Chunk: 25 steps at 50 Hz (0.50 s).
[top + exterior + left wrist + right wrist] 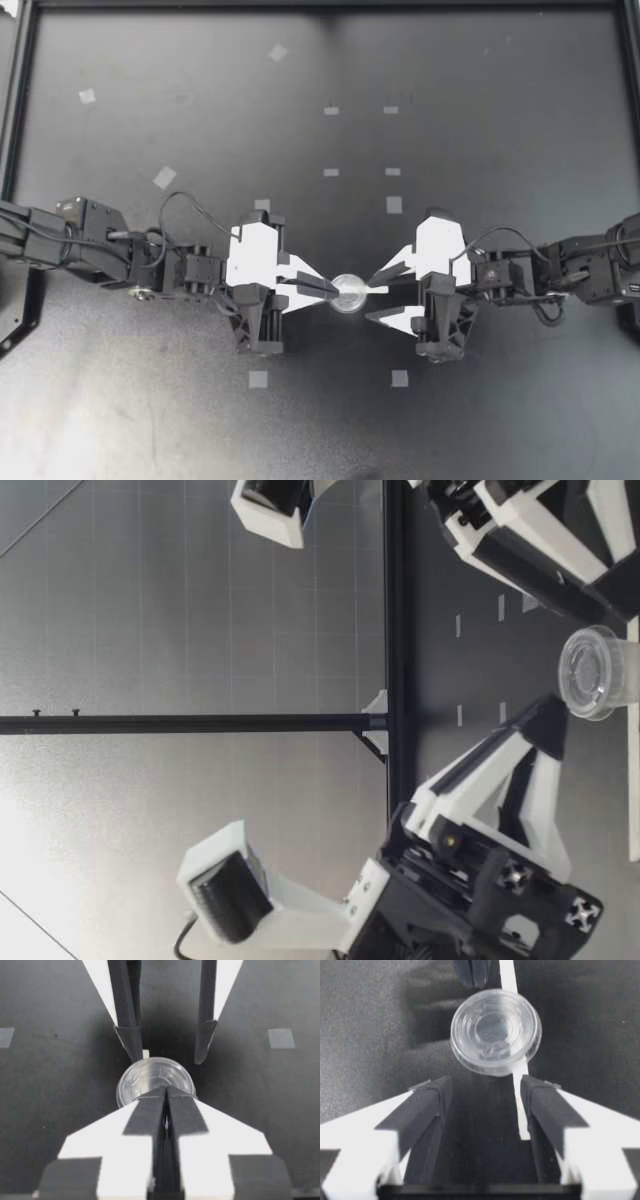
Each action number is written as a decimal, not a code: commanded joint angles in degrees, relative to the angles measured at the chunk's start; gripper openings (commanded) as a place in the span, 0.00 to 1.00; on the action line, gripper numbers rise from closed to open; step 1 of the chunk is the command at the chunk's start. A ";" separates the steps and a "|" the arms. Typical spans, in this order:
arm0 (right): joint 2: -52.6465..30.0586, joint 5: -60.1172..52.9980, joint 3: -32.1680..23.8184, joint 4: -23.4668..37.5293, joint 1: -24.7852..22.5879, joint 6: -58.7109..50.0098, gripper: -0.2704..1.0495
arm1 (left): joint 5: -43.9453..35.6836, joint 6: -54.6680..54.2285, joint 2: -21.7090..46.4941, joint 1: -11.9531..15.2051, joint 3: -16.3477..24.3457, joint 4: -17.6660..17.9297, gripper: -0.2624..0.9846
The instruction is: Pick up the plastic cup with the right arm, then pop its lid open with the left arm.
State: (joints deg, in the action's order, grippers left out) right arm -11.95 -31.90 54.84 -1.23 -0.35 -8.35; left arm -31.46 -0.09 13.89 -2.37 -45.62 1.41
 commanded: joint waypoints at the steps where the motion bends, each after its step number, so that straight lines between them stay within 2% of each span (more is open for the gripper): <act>1: 0.70 -0.26 -0.88 -0.09 0.26 0.09 0.66 | -0.18 0.00 -0.62 0.00 1.05 0.00 0.25; 25: -0.97 -0.35 -2.37 -0.09 0.88 0.35 0.66 | 0.18 0.00 0.62 -0.09 1.23 0.00 0.25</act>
State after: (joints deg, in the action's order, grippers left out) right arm -13.36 -31.90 53.53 -1.23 0.09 -8.09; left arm -31.29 -0.09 15.29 -2.37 -45.44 1.41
